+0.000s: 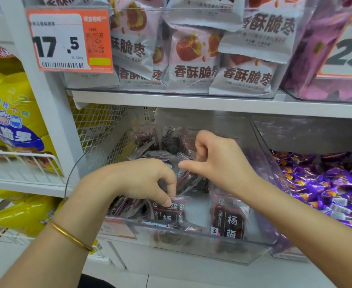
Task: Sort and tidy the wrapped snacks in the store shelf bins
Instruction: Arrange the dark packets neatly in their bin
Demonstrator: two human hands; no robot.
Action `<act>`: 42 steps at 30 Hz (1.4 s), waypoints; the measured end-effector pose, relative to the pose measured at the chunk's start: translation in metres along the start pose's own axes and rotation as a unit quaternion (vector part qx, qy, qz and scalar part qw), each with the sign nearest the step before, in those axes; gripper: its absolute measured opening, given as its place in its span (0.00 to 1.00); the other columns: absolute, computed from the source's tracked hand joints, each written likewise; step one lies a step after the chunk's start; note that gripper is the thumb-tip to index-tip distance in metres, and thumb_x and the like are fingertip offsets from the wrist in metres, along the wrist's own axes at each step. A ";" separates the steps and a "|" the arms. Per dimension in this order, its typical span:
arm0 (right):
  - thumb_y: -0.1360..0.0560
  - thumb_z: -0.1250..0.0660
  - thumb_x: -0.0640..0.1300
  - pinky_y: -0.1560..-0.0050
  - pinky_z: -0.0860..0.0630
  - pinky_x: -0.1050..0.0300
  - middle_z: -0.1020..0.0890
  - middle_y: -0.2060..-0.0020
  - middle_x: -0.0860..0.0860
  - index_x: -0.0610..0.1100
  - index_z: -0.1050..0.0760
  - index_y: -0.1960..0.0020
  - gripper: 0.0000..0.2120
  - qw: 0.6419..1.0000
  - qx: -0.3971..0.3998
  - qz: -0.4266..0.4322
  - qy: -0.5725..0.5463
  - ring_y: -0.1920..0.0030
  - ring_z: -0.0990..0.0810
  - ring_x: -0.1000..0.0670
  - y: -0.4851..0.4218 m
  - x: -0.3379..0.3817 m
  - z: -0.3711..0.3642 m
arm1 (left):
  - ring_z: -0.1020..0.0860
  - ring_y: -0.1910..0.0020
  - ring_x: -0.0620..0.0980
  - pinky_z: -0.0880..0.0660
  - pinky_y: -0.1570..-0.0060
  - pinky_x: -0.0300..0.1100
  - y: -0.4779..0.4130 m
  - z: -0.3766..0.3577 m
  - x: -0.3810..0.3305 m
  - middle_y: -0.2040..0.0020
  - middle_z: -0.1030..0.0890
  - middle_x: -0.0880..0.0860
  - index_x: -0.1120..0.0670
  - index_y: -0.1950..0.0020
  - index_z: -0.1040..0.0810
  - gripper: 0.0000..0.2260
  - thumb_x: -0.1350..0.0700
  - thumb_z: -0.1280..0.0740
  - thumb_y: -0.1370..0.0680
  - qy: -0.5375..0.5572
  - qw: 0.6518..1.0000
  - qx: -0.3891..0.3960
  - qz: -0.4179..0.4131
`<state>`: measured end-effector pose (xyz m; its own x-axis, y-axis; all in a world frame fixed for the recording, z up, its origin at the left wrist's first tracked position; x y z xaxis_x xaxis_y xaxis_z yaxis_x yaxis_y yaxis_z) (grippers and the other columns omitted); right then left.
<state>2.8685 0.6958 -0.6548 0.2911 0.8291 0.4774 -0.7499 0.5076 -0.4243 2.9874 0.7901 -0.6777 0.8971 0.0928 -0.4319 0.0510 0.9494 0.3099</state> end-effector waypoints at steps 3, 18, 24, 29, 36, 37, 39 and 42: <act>0.33 0.28 0.44 0.63 0.30 0.54 0.23 0.68 0.51 0.51 0.42 0.66 0.20 0.999 -0.005 0.036 -0.008 0.66 0.26 0.52 -0.006 0.002 0.009 | 0.24 0.57 0.40 0.30 0.56 0.37 0.003 0.001 -0.004 0.57 0.21 0.43 0.45 0.57 0.18 0.03 0.52 0.27 0.29 0.019 1.000 -0.005 0.002; 0.31 0.30 0.40 0.56 0.30 0.52 0.25 0.64 0.51 0.56 0.41 0.63 0.21 0.972 0.107 0.207 -0.039 0.61 0.30 0.52 0.004 0.005 0.019 | 0.26 0.53 0.36 0.32 0.47 0.37 0.004 0.017 -0.014 0.58 0.23 0.40 0.45 0.59 0.19 0.05 0.55 0.30 0.26 -0.001 0.992 -0.129 0.006; 0.32 0.32 0.34 0.57 0.32 0.58 0.28 0.63 0.51 0.48 0.37 0.60 0.15 0.975 0.089 0.178 -0.103 0.61 0.31 0.51 0.006 -0.001 0.012 | 0.26 0.60 0.32 0.33 0.60 0.25 0.005 0.016 -0.019 0.62 0.24 0.40 0.48 0.58 0.17 0.04 0.58 0.29 0.27 0.020 0.990 -0.140 -0.006; 0.34 0.32 0.32 0.59 0.33 0.58 0.31 0.63 0.52 0.45 0.35 0.60 0.14 0.970 0.122 0.211 -0.027 0.62 0.34 0.53 -0.007 0.000 -0.004 | 0.22 0.65 0.40 0.26 0.63 0.32 0.003 0.011 -0.026 0.61 0.23 0.42 0.49 0.59 0.17 0.04 0.58 0.29 0.27 0.052 0.985 -0.166 -0.017; 0.34 0.32 0.33 0.62 0.37 0.63 0.33 0.64 0.56 0.45 0.32 0.60 0.11 0.952 0.228 0.196 0.055 0.62 0.34 0.57 -0.008 -0.008 -0.032 | 0.21 0.71 0.47 0.22 0.68 0.36 -0.007 -0.006 -0.027 0.65 0.20 0.47 0.53 0.60 0.18 0.03 0.60 0.30 0.27 0.076 0.988 -0.134 0.016; 0.35 0.31 0.32 0.63 0.37 0.64 0.33 0.65 0.57 0.45 0.33 0.62 0.13 0.958 0.209 0.193 0.033 0.63 0.35 0.57 -0.009 -0.008 -0.029 | 0.20 0.70 0.48 0.22 0.68 0.35 -0.006 -0.005 -0.026 0.66 0.19 0.48 0.54 0.61 0.18 0.03 0.60 0.30 0.28 0.077 0.987 -0.142 0.018; 0.36 0.29 0.31 0.61 0.35 0.65 0.34 0.67 0.58 0.49 0.37 0.65 0.19 0.974 0.142 0.172 -0.026 0.66 0.35 0.56 -0.012 -0.008 -0.017 | 0.20 0.68 0.46 0.25 0.66 0.32 -0.001 0.001 -0.023 0.64 0.19 0.49 0.55 0.60 0.20 0.02 0.60 0.29 0.28 0.082 0.982 -0.168 0.020; 0.36 0.28 0.31 0.61 0.34 0.63 0.33 0.66 0.57 0.50 0.39 0.65 0.22 0.982 0.076 0.168 -0.038 0.65 0.34 0.55 -0.012 -0.004 -0.008 | 0.23 0.65 0.41 0.26 0.65 0.31 0.010 0.009 -0.017 0.61 0.22 0.46 0.50 0.59 0.24 0.07 0.58 0.27 0.29 0.074 0.979 -0.187 0.029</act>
<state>2.8815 0.6884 -0.6580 -0.0287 0.9213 0.3877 -0.8781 0.1621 -0.4502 2.9767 0.7956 -0.6600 0.8186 0.1658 -0.5499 -0.1869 0.9822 0.0179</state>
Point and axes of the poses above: each hand's wrist, its own y-axis away from the middle knuckle, its own z-axis out of the back of the hand, x = y × z, the point moved 4 cm from there along -y, towards the middle knuckle
